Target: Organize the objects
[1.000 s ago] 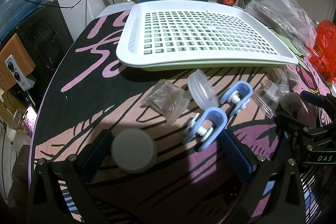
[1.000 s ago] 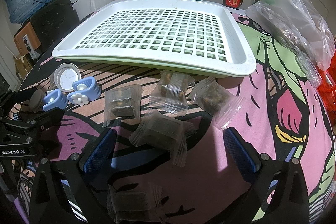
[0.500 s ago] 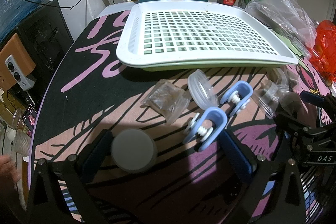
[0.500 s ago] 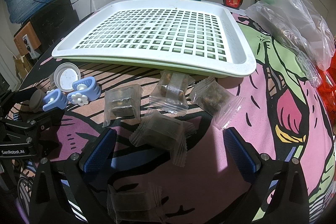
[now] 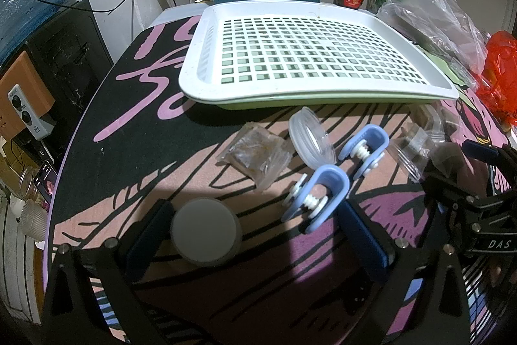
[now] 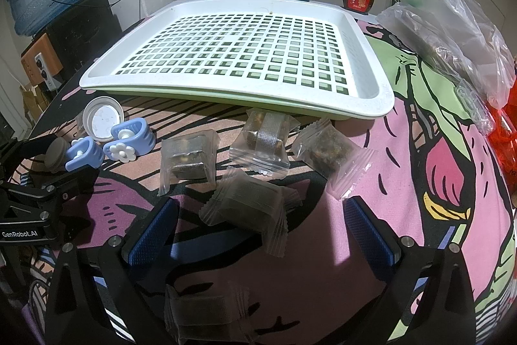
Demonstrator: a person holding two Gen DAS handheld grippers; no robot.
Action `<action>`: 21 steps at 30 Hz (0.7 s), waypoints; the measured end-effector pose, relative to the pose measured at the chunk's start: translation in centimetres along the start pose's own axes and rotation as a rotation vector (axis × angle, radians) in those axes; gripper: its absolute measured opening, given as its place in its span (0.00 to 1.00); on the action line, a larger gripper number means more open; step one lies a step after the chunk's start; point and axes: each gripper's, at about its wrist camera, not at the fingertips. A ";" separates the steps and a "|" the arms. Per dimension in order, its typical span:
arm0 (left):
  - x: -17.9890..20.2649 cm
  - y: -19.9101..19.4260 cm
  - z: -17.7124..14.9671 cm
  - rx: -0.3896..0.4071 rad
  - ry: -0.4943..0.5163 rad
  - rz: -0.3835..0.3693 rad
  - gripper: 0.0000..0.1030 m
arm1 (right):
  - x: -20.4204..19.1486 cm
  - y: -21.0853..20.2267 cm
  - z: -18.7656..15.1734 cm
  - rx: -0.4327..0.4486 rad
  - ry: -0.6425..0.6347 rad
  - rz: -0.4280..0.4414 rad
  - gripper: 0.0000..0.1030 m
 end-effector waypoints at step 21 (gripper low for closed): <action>-0.4 -2.7 -0.4 0.145 0.015 -0.120 1.00 | 2.1 -4.0 -0.3 0.097 0.031 0.171 1.00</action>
Point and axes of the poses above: each gripper's, at about its wrist camera, not at the fingertips, and y roughly the way its jaws point, x to its right, z to its top, and after that the axes turned 15 degrees about y, right-handed
